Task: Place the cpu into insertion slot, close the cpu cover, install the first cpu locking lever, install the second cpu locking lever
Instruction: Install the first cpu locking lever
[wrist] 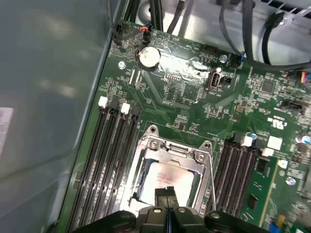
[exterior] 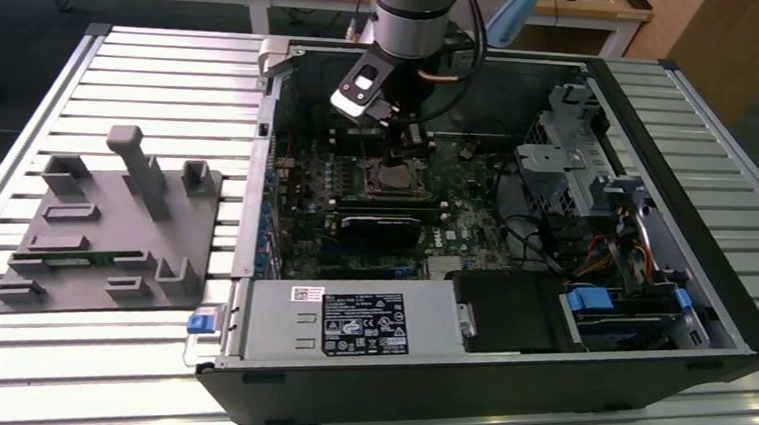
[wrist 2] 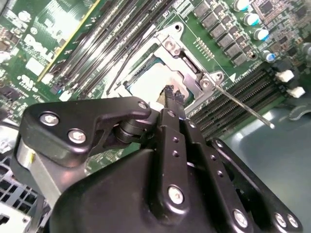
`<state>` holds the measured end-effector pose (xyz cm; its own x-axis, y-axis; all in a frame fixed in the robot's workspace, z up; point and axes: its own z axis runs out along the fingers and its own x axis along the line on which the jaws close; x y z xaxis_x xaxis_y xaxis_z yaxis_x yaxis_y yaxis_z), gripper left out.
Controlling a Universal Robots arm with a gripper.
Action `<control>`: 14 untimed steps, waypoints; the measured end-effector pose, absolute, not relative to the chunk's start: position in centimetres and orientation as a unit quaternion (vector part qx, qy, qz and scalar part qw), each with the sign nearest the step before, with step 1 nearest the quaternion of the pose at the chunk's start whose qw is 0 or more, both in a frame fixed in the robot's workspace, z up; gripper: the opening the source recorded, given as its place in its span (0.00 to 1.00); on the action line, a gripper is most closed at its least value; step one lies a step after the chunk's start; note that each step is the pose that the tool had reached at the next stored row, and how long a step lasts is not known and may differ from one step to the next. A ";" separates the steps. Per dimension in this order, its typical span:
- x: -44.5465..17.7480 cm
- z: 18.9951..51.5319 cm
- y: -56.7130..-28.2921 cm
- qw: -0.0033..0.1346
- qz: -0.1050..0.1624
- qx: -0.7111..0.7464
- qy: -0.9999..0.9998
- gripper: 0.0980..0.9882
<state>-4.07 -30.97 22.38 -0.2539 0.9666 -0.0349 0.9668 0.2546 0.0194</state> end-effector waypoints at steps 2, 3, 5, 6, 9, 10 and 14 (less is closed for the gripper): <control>-4.1 23.0 -31.0 0.020 -0.003 0.610 0.792 0.01; -4.1 23.3 -31.0 0.020 -0.003 0.610 0.792 0.01; -4.1 24.1 -31.0 0.020 -0.003 0.610 0.792 0.01; -4.1 24.5 -31.0 0.020 -0.003 0.610 0.792 0.01; -4.1 25.6 -31.0 0.020 -0.003 0.610 0.792 0.01; -4.1 25.9 -31.0 0.020 -0.003 0.610 0.792 0.01; -4.1 26.3 -31.0 0.020 -0.003 0.605 0.796 0.01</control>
